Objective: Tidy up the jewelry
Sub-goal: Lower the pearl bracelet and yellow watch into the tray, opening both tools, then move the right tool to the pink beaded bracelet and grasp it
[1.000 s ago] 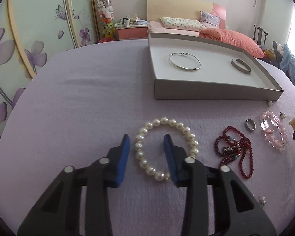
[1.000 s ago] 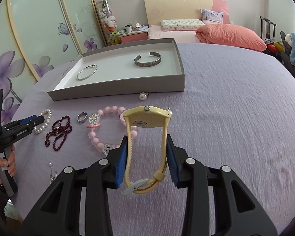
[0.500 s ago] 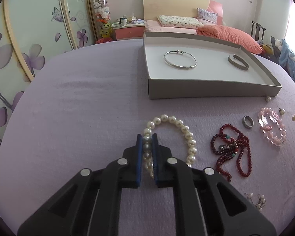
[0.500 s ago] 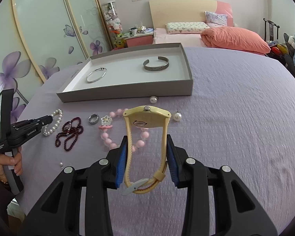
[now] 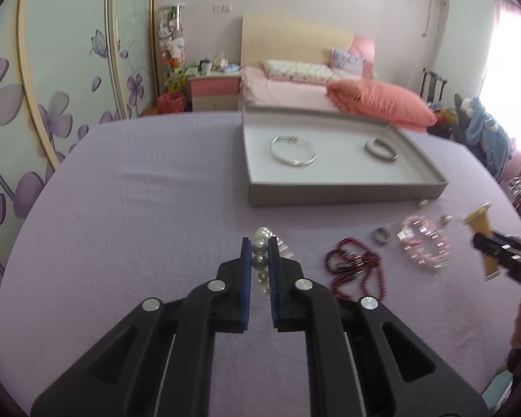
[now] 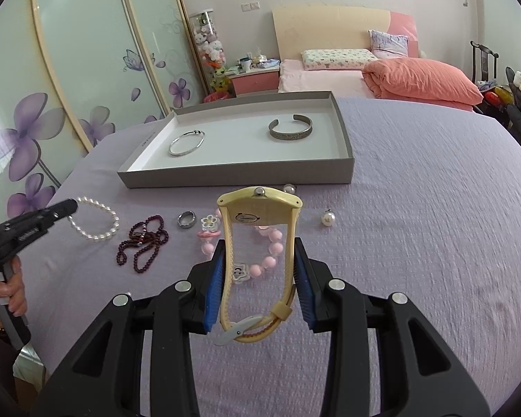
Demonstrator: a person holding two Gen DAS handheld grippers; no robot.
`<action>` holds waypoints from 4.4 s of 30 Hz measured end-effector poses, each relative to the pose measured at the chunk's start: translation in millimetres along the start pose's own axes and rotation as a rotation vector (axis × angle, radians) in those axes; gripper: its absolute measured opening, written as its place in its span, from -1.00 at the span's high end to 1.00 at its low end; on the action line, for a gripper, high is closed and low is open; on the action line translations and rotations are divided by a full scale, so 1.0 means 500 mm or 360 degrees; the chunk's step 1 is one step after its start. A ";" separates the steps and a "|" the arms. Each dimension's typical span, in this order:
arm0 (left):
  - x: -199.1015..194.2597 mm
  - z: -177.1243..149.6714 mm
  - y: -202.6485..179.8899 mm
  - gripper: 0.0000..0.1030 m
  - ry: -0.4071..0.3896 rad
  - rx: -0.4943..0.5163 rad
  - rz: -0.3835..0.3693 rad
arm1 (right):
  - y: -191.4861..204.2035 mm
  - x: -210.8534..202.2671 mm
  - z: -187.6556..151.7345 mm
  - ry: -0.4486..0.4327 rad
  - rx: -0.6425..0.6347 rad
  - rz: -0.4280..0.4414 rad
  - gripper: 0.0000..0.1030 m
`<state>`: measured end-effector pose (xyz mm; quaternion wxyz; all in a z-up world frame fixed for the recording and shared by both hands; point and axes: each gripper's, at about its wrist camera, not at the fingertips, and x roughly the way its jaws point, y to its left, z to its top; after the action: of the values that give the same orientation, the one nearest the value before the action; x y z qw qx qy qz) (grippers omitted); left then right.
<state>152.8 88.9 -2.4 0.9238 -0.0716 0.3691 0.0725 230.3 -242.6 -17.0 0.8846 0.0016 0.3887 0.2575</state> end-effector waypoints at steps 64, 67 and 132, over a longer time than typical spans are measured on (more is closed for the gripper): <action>0.257 0.326 -0.154 0.82 -0.0109 0.0004 -0.0189 | -0.062 0.286 0.245 0.0170 0.0073 -0.0068 -0.25; 0.272 0.325 -0.155 0.82 -0.0092 -0.0008 -0.0196 | -0.058 0.276 0.245 0.0149 0.0053 -0.0069 -0.26; -0.093 -0.136 -0.076 -0.83 -0.0152 0.0060 -0.0068 | 0.018 0.109 0.007 0.0128 -0.0051 -0.0221 0.01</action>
<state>81.0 35.1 -16.2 0.9429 -0.0585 0.3243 0.0490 259.3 -208.9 -50.4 0.8839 -0.0501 0.4190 0.2015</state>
